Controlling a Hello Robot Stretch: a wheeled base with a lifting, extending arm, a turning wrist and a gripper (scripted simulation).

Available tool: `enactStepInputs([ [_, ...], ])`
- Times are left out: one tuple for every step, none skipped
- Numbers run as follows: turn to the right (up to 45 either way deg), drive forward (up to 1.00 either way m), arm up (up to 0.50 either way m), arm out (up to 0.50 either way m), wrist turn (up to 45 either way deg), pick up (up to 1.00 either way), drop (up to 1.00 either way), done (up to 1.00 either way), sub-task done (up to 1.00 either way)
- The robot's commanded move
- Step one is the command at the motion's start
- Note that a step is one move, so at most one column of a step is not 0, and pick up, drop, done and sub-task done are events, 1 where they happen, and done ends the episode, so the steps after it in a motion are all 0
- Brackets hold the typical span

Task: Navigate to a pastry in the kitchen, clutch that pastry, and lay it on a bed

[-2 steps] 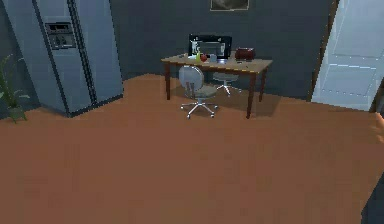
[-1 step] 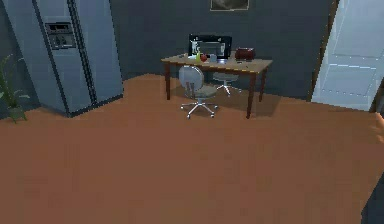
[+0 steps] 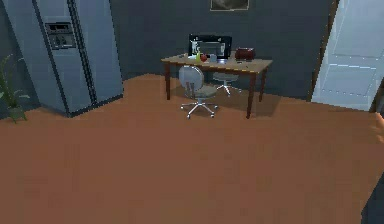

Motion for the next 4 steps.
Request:
enactStepInputs([
  [0.0, 0.0, 0.0, 0.0, 0.0, 1.0, 0.0, 0.0, 0.0],
  [0.0, 0.0, 0.1, 0.0, 0.0, 0.0, 0.0, 0.0, 0.0],
  [0.0, 0.0, 0.04, 0.0, 0.0, 0.0, 0.0, 0.0, 0.0],
  [0.0, 0.0, 0.0, 0.0, -45.0, 0.0, 0.0, 0.0, 0.0],
])
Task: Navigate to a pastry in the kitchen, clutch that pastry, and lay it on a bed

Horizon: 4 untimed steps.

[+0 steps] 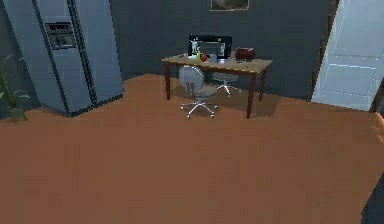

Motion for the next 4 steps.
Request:
enactStepInputs([
  [0.0, 0.0, 0.0, 0.0, -45.0, 0.0, 0.0, 0.0, 0.0],
  [0.0, 0.0, 0.0, 0.0, -21.0, 0.0, 0.0, 0.0, 0.0],
  [0.0, 0.0, 0.0, -0.42, 0.0, 0.0, 0.0, 0.0, 0.0],
  [-45.0, 0.0, 0.0, 0.0, 0.0, 0.0, 0.0, 0.0, 0.0],
])
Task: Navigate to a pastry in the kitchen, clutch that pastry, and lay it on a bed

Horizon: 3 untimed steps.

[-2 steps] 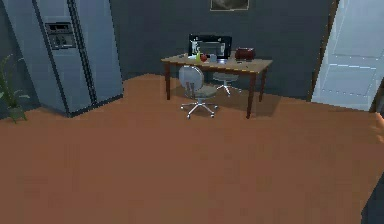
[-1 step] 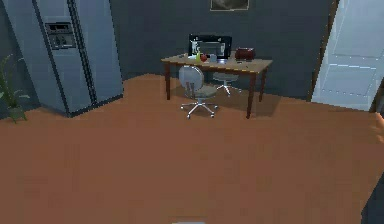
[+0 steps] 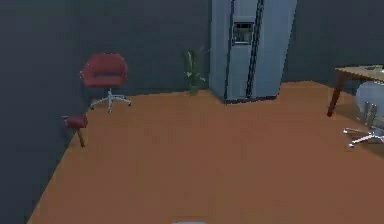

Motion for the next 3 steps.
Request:
enactStepInputs([
  [-45.0, 0.0, 0.0, 0.0, 0.0, 0.0, 0.0, 0.0, 0.0],
  [-45.0, 0.0, 0.0, 0.0, 0.0, 0.0, 0.0, 0.0, 0.0],
  [-6.0, 0.0, 0.0, 0.0, 0.0, 0.0, 0.0, 0.0, 0.0],
])
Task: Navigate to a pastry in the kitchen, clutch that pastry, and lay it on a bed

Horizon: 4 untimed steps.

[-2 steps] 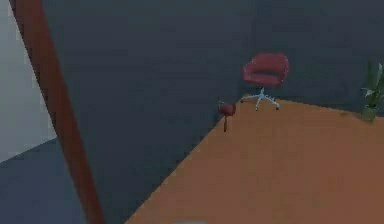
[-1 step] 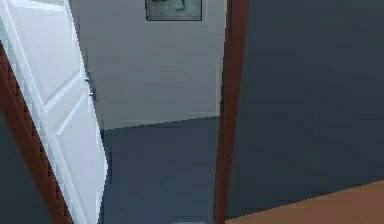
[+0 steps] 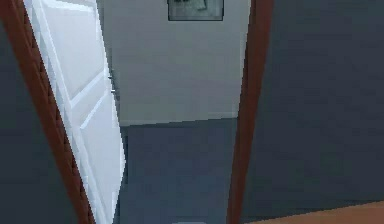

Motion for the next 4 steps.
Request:
enactStepInputs([
  [0.0, 1.0, 0.0, 0.0, 0.0, 0.0, 0.0, 0.0, 0.0],
  [-18.0, 0.0, 0.0, 0.0, 0.0, 0.0, 0.0, 0.0, 0.0],
  [0.0, 0.05, 0.0, 0.0, 0.0, 0.0, 0.0, 0.0, 0.0],
  [30.0, 0.0, 0.0, 0.0, 0.0, 0.0, 0.0, 0.0, 0.0],
])
